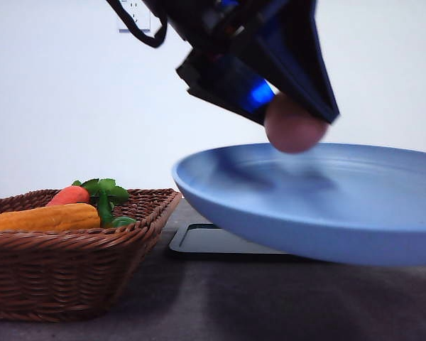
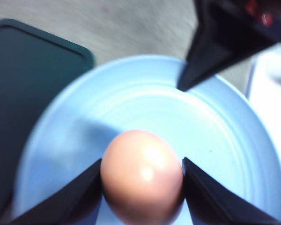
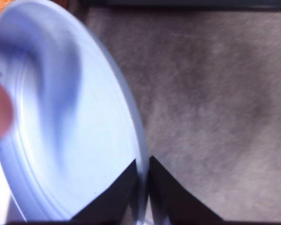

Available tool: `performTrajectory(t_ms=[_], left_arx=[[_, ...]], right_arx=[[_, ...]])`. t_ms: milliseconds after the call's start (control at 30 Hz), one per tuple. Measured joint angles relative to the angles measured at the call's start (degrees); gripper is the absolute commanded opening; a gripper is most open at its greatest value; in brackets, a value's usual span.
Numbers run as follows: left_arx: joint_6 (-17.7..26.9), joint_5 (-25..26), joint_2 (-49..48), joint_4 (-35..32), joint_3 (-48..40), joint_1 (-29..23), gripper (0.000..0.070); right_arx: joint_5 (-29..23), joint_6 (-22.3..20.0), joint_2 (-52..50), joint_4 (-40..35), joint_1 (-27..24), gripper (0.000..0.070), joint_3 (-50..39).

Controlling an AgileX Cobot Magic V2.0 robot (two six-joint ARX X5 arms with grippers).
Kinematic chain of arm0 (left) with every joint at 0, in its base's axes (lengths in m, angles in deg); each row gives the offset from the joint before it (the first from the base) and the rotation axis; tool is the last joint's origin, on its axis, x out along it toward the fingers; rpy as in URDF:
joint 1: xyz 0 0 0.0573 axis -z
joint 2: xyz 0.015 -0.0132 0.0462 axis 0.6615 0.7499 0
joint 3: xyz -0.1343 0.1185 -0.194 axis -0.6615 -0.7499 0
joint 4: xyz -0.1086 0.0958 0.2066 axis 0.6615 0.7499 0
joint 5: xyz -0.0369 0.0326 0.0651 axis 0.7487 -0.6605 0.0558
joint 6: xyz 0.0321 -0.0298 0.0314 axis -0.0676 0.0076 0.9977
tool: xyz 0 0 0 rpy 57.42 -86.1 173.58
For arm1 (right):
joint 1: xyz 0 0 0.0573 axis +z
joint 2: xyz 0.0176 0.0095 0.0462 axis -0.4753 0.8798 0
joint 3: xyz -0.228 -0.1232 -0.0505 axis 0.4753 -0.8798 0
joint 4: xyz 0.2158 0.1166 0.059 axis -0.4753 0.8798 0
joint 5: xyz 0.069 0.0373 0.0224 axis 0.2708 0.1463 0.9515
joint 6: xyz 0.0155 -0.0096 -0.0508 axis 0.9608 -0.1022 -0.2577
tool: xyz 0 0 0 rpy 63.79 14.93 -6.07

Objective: Transfer egg from basket to plate and serve

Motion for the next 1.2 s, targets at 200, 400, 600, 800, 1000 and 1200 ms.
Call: performTrajectory(t_ms=[200, 400, 600, 800, 1000, 1200], left_arx=[[0.6, -0.1, 2.1, 0.0, 0.0, 0.2, 0.0221], [0.6, 0.0, 2.4, 0.0, 0.0, 0.2, 0.0237], [0.3, 0.0, 2.4, 0.0, 0.0, 0.2, 0.0387], [-0.5, 0.0, 2.4, 0.0, 0.0, 0.2, 0.0417], [-2.1, 0.1, 1.7, 0.1, 0.0, 0.4, 0.0415], [-2.7, 0.1, -6.0, 0.5, 0.0, 0.4, 0.0409]], right_arx=[[1.2, -0.1, 0.0, 1.5, 0.1, 0.0, 0.0], [1.2, -0.7, 0.0, 2.9, 0.1, 0.0, 0.0], [1.2, -0.7, 0.0, 2.9, 0.1, 0.0, 0.0], [1.2, -0.8, 0.0, 3.0, 0.1, 0.0, 0.0], [1.2, -0.9, 2.3, 3.2, 0.1, 0.0, 0.0], [1.1, -0.9, 8.3, -0.6, 0.1, 0.0, 0.0]])
